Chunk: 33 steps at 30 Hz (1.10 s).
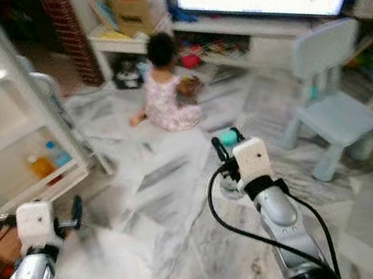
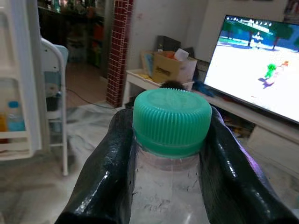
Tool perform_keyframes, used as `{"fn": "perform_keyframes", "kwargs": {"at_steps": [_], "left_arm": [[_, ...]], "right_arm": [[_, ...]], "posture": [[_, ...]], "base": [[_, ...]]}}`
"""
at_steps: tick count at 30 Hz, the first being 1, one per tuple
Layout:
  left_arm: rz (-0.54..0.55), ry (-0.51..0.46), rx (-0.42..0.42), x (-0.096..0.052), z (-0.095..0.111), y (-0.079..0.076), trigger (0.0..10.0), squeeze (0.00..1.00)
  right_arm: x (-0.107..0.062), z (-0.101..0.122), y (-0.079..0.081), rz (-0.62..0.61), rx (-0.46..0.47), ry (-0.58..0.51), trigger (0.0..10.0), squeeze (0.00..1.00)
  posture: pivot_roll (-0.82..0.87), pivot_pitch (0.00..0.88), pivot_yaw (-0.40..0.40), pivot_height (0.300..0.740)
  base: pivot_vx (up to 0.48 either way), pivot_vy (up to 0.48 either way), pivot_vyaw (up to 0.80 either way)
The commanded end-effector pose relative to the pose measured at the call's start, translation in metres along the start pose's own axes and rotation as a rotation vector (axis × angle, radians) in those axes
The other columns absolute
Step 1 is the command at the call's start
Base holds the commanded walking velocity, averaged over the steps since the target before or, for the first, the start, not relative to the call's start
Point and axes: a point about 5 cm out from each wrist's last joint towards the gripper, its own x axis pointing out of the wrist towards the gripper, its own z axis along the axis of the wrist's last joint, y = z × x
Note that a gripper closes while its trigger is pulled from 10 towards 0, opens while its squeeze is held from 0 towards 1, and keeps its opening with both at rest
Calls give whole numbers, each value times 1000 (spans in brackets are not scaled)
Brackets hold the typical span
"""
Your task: Restocking fridge
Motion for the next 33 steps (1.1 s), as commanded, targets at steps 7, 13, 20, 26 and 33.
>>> {"fn": "perform_keyframes", "kwargs": {"at_steps": [7,13,20,26,33], "left_arm": [[4,3,-19,-2,-2,-3,10000,0],[-7,-10,-33,0,0,-6,10000,0],[-4,-11,-41,1,0,-6,10000,0],[-10,-16,-42,3,2,-7,10000,0],[-6,-19,-44,5,3,-5,10000,0]], "right_arm": [[3,1,0,-15,41,-5,10000,0],[10,7,5,47,17,-34,10000,0],[12,7,6,57,18,-36,10000,0],[14,8,8,72,16,-48,10000,0],[17,11,7,91,1,-58,10000,0]], "posture": [[36,0,-14,740],[39,0,-18,740],[40,0,-20,740],[36,0,-18,740],[36,0,-16,740]], "base": [[0,0,800],[0,0,800],[0,0,800],[0,0,797],[75,0,729]]}}
